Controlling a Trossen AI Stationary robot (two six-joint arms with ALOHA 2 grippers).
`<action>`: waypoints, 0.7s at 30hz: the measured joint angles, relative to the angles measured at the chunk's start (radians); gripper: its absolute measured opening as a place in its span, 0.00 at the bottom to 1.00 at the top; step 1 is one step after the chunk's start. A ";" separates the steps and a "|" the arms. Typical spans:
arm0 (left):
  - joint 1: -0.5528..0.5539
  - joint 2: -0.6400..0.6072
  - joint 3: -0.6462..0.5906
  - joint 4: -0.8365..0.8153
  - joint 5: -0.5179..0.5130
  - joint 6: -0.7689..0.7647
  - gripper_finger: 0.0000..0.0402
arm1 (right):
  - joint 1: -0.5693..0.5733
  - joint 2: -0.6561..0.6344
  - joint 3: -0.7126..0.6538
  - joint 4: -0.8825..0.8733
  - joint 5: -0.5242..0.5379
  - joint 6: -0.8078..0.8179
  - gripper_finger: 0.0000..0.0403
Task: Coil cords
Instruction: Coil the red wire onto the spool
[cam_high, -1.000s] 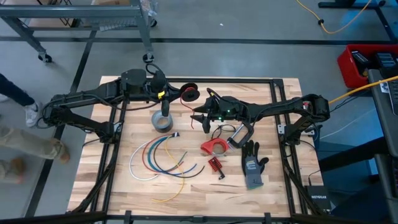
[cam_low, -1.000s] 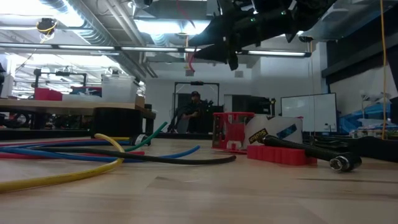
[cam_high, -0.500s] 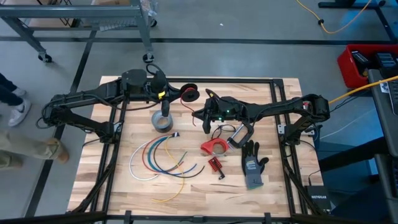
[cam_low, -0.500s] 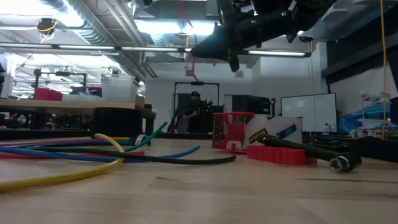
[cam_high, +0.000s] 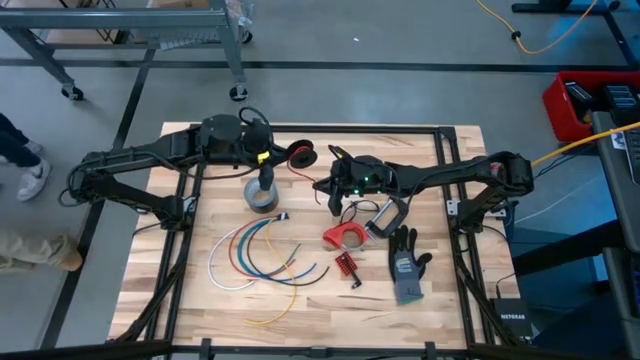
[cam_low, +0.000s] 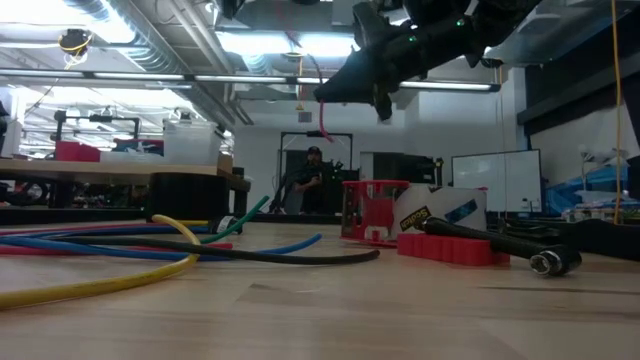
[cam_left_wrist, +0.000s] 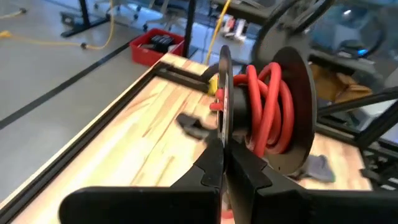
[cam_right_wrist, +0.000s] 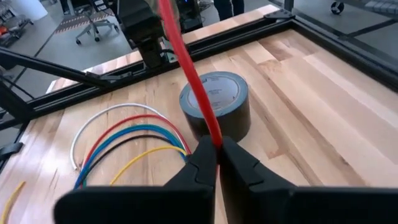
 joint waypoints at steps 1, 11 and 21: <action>0.000 0.000 0.000 -0.014 -0.012 -0.002 0.00 | -0.001 -0.007 0.000 -0.005 0.000 -0.013 0.02; -0.002 0.000 0.000 -0.117 -0.059 -0.050 0.00 | -0.017 -0.142 0.001 -0.152 0.103 -0.113 0.01; -0.050 0.020 -0.003 -0.117 -0.060 -0.067 0.00 | -0.104 -0.232 0.000 -0.195 0.111 -0.126 0.01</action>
